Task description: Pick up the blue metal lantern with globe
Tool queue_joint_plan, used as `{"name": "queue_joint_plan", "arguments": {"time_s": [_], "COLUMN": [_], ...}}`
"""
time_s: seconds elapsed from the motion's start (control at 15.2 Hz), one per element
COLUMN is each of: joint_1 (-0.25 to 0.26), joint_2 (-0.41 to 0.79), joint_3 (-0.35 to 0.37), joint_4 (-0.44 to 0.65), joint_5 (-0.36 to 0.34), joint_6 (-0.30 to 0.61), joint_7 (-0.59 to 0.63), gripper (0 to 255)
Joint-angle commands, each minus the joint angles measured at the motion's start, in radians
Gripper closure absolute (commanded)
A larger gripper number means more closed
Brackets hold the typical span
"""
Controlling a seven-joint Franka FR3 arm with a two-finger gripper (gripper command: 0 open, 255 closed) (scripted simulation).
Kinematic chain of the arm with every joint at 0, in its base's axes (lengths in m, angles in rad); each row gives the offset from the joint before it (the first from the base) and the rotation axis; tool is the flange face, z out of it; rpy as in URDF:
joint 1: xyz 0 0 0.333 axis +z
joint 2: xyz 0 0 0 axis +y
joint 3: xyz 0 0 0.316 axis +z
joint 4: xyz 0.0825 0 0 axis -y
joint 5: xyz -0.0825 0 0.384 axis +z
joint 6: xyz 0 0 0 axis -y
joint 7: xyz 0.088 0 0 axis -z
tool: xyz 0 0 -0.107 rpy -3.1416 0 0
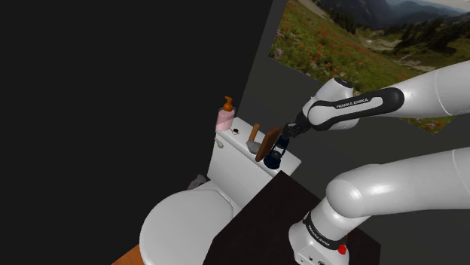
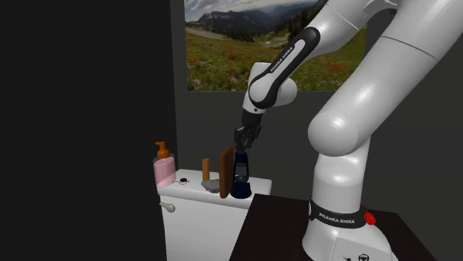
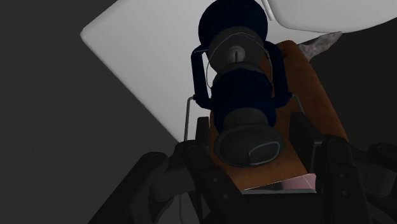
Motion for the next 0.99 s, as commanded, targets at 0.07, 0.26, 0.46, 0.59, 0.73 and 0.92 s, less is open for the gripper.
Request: {"name": "queue_joint_plan", "arguments": {"time_s": [0.07,0.26,0.46,0.59,0.73,0.92], "joint_1": [0.000,0.000,0.001,0.002,0.003,0.005], "joint_2": [0.000,0.002,-0.043,-0.070,-0.094,-0.127], "joint_3": [-0.001,0.000,0.011,0.018,0.025,0.036], "joint_4": [-0.001,0.000,0.018,0.031,0.045,0.068], "joint_5": [0.000,0.000,0.007,0.013,0.019,0.028], "joint_6": [0.000,0.001,-0.061,-0.101,-0.139,-0.195], "joint_7": [-0.001,0.000,-0.001,-0.002,-0.002,-0.004], "gripper": [255,255,255,255,255,255]}}
